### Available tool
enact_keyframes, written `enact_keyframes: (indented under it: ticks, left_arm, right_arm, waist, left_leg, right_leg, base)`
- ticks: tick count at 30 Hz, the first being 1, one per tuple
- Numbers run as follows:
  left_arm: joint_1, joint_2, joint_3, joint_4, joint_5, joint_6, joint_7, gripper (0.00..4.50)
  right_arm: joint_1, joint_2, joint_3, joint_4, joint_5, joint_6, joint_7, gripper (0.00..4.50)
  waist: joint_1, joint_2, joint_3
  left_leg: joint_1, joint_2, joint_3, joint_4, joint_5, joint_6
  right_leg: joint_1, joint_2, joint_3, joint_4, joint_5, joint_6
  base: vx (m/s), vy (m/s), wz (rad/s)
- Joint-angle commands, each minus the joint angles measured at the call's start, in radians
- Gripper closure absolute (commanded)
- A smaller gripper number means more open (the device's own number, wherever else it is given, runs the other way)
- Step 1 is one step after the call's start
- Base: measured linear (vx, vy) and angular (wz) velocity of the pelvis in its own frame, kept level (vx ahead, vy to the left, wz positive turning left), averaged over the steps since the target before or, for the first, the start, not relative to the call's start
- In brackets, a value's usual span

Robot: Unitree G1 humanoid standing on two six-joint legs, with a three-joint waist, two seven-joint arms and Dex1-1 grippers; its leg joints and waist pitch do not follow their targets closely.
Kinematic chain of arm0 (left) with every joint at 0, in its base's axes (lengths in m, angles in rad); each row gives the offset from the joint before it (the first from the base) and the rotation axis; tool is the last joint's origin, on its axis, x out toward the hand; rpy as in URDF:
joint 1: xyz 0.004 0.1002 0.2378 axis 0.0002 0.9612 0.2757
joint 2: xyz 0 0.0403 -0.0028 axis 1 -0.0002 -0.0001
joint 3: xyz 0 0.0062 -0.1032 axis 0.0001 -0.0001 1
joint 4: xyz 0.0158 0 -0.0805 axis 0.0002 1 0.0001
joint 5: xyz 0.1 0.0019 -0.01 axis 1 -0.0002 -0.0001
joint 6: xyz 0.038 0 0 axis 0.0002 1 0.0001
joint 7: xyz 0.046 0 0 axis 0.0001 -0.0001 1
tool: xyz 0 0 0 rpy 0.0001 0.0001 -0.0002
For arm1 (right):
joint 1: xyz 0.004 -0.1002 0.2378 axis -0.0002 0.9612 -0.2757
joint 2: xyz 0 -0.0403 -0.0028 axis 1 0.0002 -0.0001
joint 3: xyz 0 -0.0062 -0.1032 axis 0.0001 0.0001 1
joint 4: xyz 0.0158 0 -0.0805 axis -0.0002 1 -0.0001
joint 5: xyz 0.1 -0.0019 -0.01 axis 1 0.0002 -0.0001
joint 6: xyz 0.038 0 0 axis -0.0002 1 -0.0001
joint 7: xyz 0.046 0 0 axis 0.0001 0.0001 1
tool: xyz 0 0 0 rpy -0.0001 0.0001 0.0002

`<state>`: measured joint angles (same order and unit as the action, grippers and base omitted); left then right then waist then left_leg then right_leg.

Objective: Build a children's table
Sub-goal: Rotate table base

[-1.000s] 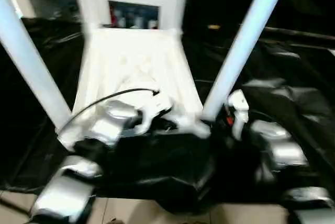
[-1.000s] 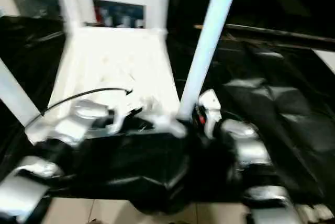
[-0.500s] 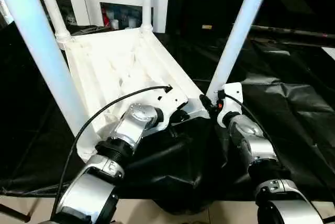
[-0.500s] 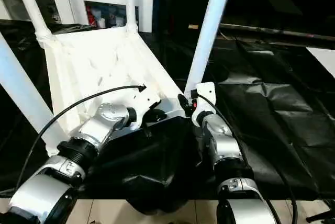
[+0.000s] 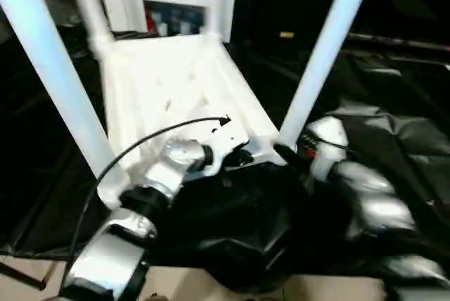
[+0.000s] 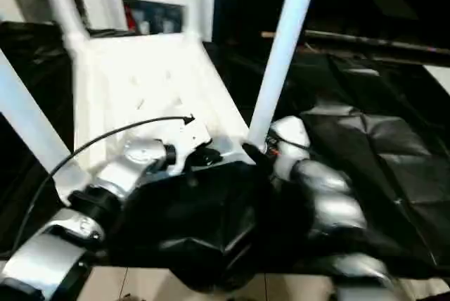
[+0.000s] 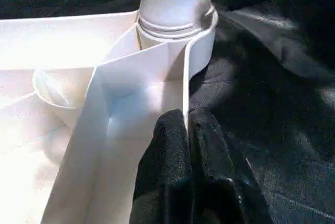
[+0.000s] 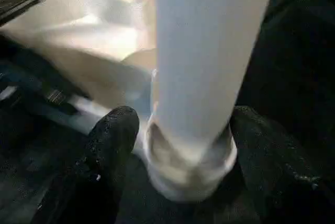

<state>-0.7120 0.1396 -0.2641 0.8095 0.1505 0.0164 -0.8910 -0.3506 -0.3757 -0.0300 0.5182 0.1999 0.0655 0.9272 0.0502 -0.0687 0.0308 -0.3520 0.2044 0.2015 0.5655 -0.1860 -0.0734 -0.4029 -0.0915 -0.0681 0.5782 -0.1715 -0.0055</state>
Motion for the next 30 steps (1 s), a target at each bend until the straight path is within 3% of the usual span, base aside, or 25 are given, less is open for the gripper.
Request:
enact_keyframes:
  ticks: [1, 2, 4, 5, 9, 10, 12, 14, 16, 17, 19, 20, 22, 23, 25, 27, 30]
  left_arm:
    - [0.004, 0.006, 0.015, 0.018, -0.037, -0.037, -0.018, 4.50]
    - [0.008, 0.010, 0.019, 0.013, -0.047, -0.039, -0.040, 4.50]
    - [0.012, 0.017, 0.020, 0.005, -0.050, -0.048, -0.056, 4.50]
    - [0.017, 0.022, 0.020, 0.002, -0.053, -0.058, -0.068, 4.50]
    - [0.033, 0.020, 0.040, -0.019, -0.080, -0.073, -0.074, 4.50]
    - [0.037, 0.021, 0.042, -0.029, -0.087, -0.070, -0.082, 4.50]
    - [0.056, 0.025, 0.047, -0.069, -0.108, -0.057, -0.109, 4.07]
    - [0.115, 0.044, 0.062, -0.200, -0.154, 0.005, -0.138, 3.99]
    - [0.136, 0.049, 0.072, -0.253, -0.174, 0.037, -0.135, 3.82]
    - [0.169, 0.058, 0.097, -0.339, -0.199, 0.096, -0.110, 3.71]
    - [0.193, 0.067, 0.105, -0.393, -0.212, 0.131, -0.106, 3.59]
    - [0.210, 0.074, 0.108, -0.430, -0.221, 0.154, -0.108, 3.49]
    - [0.259, 0.097, 0.103, -0.526, -0.252, 0.217, -0.133, 3.31]
    - [0.281, 0.107, 0.100, -0.567, -0.263, 0.244, -0.143, 3.28]
    - [0.329, 0.136, 0.095, -0.657, -0.286, 0.302, -0.162, 3.17]
    - [0.391, 0.174, 0.094, -0.764, -0.317, 0.381, -0.178, 2.94]
    - [0.471, 0.210, 0.100, -0.874, -0.357, 0.462, -0.172, 2.82]
  right_arm:
    - [0.032, -0.030, 0.022, -0.069, 0.039, 0.044, 0.119, 1.51]
    - [0.048, -0.057, 0.016, -0.092, 0.052, 0.054, 0.152, 1.51]
    - [0.072, -0.101, 0.011, -0.124, 0.072, 0.075, 0.203, 1.51]
    - [0.094, -0.139, 0.015, -0.152, 0.084, 0.088, 0.243, 1.51]
    - [0.117, -0.174, 0.021, -0.187, 0.095, 0.107, 0.271, 1.51]
    - [0.117, -0.172, 0.020, -0.190, 0.096, 0.108, 0.268, 1.51]
    - [0.118, -0.164, 0.017, -0.204, 0.098, 0.115, 0.259, 1.43]
    - [0.108, -0.117, 0.020, -0.225, 0.104, 0.126, 0.220, 1.43]
    - [0.107, -0.104, 0.028, -0.237, 0.112, 0.131, 0.214, 1.43]
    - [0.099, -0.078, 0.048, -0.240, 0.112, 0.132, 0.201, 1.43]
    - [0.089, -0.060, 0.057, -0.231, 0.105, 0.126, 0.185, 1.43]
    - [0.080, -0.046, 0.061, -0.222, 0.099, 0.121, 0.171, 1.43]
    - [0.049, -0.008, 0.062, -0.187, 0.083, 0.108, 0.124, 1.43]
    - [0.033, 0.010, 0.060, -0.164, 0.068, 0.094, 0.091, 1.43]
    - [0.004, 0.046, 0.048, -0.122, 0.050, 0.070, 0.038, 1.43]
    - [-0.034, 0.076, 0.027, -0.057, 0.036, 0.039, -0.042, 1.43]
    - [-0.080, 0.101, 0.000, 0.015, 0.044, 0.023, -0.114, 1.43]
  waist:
    - [0.002, -0.011, -0.043]
    - [0.001, -0.013, -0.042]
    - [0.004, -0.016, -0.043]
    - [0.008, -0.017, -0.045]
    - [0.010, -0.017, -0.043]
    - [0.010, -0.016, -0.043]
    - [0.009, -0.014, -0.045]
    - [0.005, -0.015, -0.047]
    - [0.004, -0.013, -0.050]
    - [0.007, -0.016, -0.053]
    - [0.008, -0.017, -0.048]
    - [0.006, -0.021, -0.047]
    - [0.004, -0.018, -0.041]
    - [0.003, -0.029, -0.039]
    - [-0.001, -0.024, -0.036]
    - [-0.005, -0.024, -0.035]
    - [-0.008, -0.028, -0.034]
  left_leg:
    - [-0.004, 0.033, -0.014, -0.059, -0.233, 0.106]
    - [-0.009, 0.034, -0.017, -0.062, -0.237, 0.107]
    - [-0.005, 0.034, -0.016, -0.058, -0.234, 0.105]
    - [-0.004, 0.034, -0.014, -0.055, -0.207, 0.110]
    - [-0.007, 0.035, -0.014, -0.053, -0.193, 0.120]
    - [-0.006, 0.035, -0.014, -0.053, -0.194, 0.119]
    - [-0.004, 0.037, -0.014, -0.052, -0.188, 0.113]
    - [-0.010, 0.041, -0.016, -0.053, -0.143, 0.114]
    - [-0.002, 0.041, -0.012, -0.048, -0.129, 0.121]
    - [-0.001, 0.042, -0.010, -0.044, -0.097, 0.129]
    - [-0.006, 0.040, -0.008, -0.043, -0.083, 0.143]
    - [-0.005, 0.042, -0.007, -0.043, -0.091, 0.138]
    - [-0.007, 0.041, -0.008, -0.048, -0.127, 0.117]
    - [-0.005, 0.040, -0.008, -0.049, -0.156, 0.097]
    - [-0.003, 0.042, -0.009, -0.053, -0.183, 0.059]
    - [0.000, 0.042, -0.010, -0.055, -0.198, 0.029]
    - [0.001, 0.040, -0.009, -0.055, -0.193, 0.023]
  right_leg:
    - [0.043, -0.052, 0.040, -0.071, -0.275, -0.170]
    - [0.046, -0.054, 0.038, -0.073, -0.301, -0.162]
    - [0.043, -0.056, 0.038, -0.075, -0.326, -0.161]
    - [0.043, -0.054, 0.040, -0.070, -0.283, -0.181]
    - [0.043, -0.055, 0.037, -0.066, -0.262, -0.185]
    - [0.043, -0.055, 0.037, -0.066, -0.264, -0.187]
    - [0.042, -0.054, 0.038, -0.063, -0.241, -0.202]
    - [0.046, -0.055, 0.039, -0.046, -0.153, -0.233]
    - [0.042, -0.051, 0.039, -0.042, -0.110, -0.252]
    - [0.044, -0.050, 0.040, -0.034, -0.052, -0.269]
    - [0.041, -0.050, 0.041, -0.030, -0.030, -0.280]
    - [0.040, -0.050, 0.041, -0.031, -0.049, -0.276]
    - [0.038, -0.050, 0.042, -0.038, -0.123, -0.260]
    - [0.036, -0.051, 0.042, -0.043, -0.181, -0.244]
    - [0.030, -0.053, 0.045, -0.046, -0.247, -0.223]
    - [0.027, -0.048, 0.046, -0.044, -0.259, -0.209]
    - [0.028, -0.044, 0.047, -0.042, -0.241, -0.205]
  base:
    - [0.000, 0.000, 0.00]
    - [0.000, 0.000, 0.00]
    - [0.000, 0.000, 0.00]
    - [0.000, 0.000, 0.00]
    - [0.000, 0.000, 0.00]
    - [0.000, 0.000, 0.00]
    - [0.000, 0.000, 0.00]
    - [0.000, 0.000, 0.00]
    - [0.000, 0.000, 0.00]
    - [0.000, 0.000, 0.00]
    - [0.000, 0.000, 0.00]
    - [0.000, 0.000, 0.00]
    - [0.000, 0.000, 0.00]
    - [0.000, 0.000, 0.00]
    - [0.000, 0.000, 0.00]
    - [0.000, 0.000, 0.00]
    - [0.000, 0.000, 0.00]
